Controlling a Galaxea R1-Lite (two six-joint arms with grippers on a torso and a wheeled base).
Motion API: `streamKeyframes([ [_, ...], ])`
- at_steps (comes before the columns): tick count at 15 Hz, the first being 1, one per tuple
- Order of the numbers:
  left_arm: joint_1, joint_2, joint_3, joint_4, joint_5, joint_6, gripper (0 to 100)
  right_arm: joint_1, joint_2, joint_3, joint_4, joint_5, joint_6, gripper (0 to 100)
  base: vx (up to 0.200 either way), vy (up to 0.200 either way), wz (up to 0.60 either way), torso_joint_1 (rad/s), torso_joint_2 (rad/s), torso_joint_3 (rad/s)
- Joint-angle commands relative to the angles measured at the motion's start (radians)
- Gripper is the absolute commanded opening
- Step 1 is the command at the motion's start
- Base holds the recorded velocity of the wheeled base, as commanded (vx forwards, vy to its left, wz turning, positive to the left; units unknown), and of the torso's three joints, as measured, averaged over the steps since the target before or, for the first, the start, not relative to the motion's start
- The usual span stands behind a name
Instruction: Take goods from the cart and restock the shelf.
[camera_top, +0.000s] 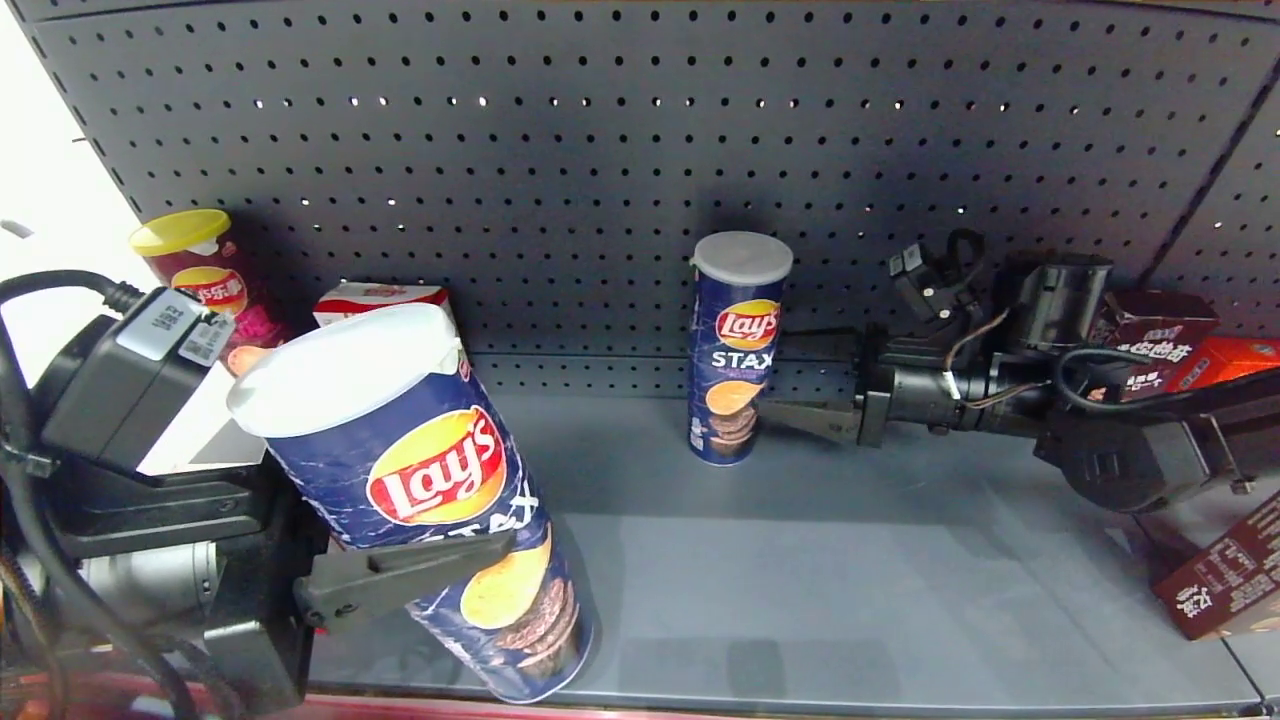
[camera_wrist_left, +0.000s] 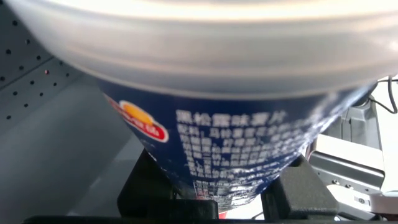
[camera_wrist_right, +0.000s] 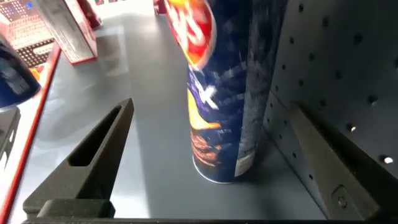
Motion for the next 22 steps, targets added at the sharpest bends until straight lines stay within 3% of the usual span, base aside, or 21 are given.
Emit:
streamKeyframes([
  [1, 0.001, 0.013, -0.009, 0.0, -0.001, 0.0, 0, 0.018, 0.047, -0.018, -0.001, 0.001, -0.006, 100, 0.0, 0.0, 0.0, 0.0, 0.0, 0.0],
  [15, 0.004, 0.015, -0.005, 0.0, 0.005, 0.0, 0, 0.049, 0.231, -0.181, -0.004, -0.008, -0.013, 100, 0.0, 0.0, 0.0, 0.0, 0.0, 0.0],
  [16, 0.004, 0.015, -0.005, 0.0, 0.005, 0.0, 0, 0.049, 0.233, -0.182, -0.012, -0.005, -0.013, 0, 0.0, 0.0, 0.0, 0.0, 0.0, 0.0],
  [22, 0.004, 0.015, -0.005, 0.0, 0.005, 0.0, 0, 0.054, 0.204, -0.15, -0.025, -0.051, -0.012, 0, 0.0, 0.0, 0.0, 0.0, 0.0, 0.0],
])
